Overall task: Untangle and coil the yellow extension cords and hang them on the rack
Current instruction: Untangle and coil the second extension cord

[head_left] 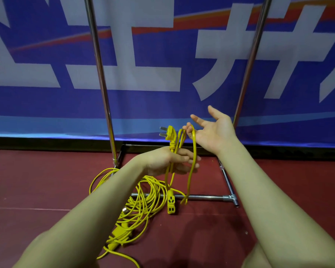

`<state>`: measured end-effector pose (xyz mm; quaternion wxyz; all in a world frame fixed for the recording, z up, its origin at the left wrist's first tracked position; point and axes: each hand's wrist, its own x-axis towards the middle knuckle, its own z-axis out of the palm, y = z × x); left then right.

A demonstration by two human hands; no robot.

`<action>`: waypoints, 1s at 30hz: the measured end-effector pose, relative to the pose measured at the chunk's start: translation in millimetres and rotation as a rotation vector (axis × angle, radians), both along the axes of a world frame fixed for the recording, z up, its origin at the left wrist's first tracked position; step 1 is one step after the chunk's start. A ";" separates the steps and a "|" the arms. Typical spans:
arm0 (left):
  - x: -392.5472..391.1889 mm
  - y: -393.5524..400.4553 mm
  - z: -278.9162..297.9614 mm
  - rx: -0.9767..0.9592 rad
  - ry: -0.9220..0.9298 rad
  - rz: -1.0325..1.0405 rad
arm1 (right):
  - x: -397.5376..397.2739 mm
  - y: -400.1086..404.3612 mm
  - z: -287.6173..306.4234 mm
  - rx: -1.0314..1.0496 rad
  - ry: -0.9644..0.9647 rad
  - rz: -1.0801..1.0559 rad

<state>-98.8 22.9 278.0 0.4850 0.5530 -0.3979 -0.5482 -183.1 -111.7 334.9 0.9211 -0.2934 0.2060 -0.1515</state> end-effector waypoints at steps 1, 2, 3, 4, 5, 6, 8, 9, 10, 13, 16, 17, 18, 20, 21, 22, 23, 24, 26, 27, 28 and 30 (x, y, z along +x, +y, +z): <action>-1.7 -0.7 1.0 -0.015 -0.022 0.018 | 0.9 -0.4 -0.8 -0.008 -0.002 0.001; -2.4 -0.7 2.4 -0.031 -0.039 0.051 | 1.9 -0.7 -2.7 -0.041 0.000 0.008; -2.2 0.2 5.2 -0.051 -0.030 0.091 | 3.0 -0.7 -5.5 -0.102 0.017 0.017; -1.0 2.0 8.4 -0.078 0.009 0.134 | 4.1 -0.8 -8.5 -0.176 0.045 0.018; 1.0 4.2 12.0 -0.113 0.063 0.180 | 4.9 -0.8 -11.6 -0.244 0.075 0.007; 3.9 6.2 15.4 -0.160 0.123 0.238 | 5.2 -1.6 -14.9 -0.295 0.101 -0.008; 11.1 9.1 22.4 -0.270 0.252 0.395 | 4.9 -1.2 -20.1 -0.363 0.148 -0.004; 15.0 9.2 25.9 -0.330 0.320 0.487 | 4.2 0.0 -22.3 -0.425 0.186 0.027; 19.2 8.5 28.7 -0.389 0.390 0.579 | 3.6 1.7 -24.9 -0.510 0.233 0.081; 28.8 7.0 35.9 -0.495 0.541 0.781 | 4.0 10.3 -36.6 -0.706 0.304 0.337; 32.3 8.6 37.4 -0.509 0.601 0.883 | 3.4 22.1 -45.5 -0.882 0.244 0.529; 33.3 9.8 37.3 -0.519 0.611 0.888 | 2.9 24.7 -46.4 -0.919 0.198 0.533; 34.8 10.9 36.9 -0.524 0.606 0.874 | 2.5 25.6 -46.1 -0.930 0.153 0.516; 38.5 13.9 36.9 -0.497 0.558 0.810 | 0.1 23.4 -40.8 -0.882 0.094 0.452; 39.8 15.8 37.1 -0.457 0.523 0.781 | -1.5 20.6 -36.8 -0.830 0.069 0.410; 40.3 17.5 36.8 -0.402 0.487 0.757 | -2.8 17.1 -32.6 -0.772 0.043 0.360; 40.4 18.9 35.9 -0.340 0.445 0.732 | -4.1 13.6 -28.7 -0.719 0.022 0.305; 39.8 20.6 35.2 -0.278 0.392 0.702 | -5.1 10.8 -25.1 -0.671 0.006 0.252; 37.3 23.9 33.6 -0.162 0.282 0.603 | -6.6 7.1 -20.0 -0.576 -0.025 0.161; 35.6 25.3 32.0 -0.115 0.242 0.535 | -7.4 5.7 -17.9 -0.532 -0.045 0.123; 33.7 26.3 30.2 -0.078 0.220 0.467 | -7.5 4.4 -15.8 -0.493 -0.066 0.089; 30.6 26.3 24.2 -0.035 0.197 0.353 | -6.7 2.0 -11.0 -0.422 -0.102 0.017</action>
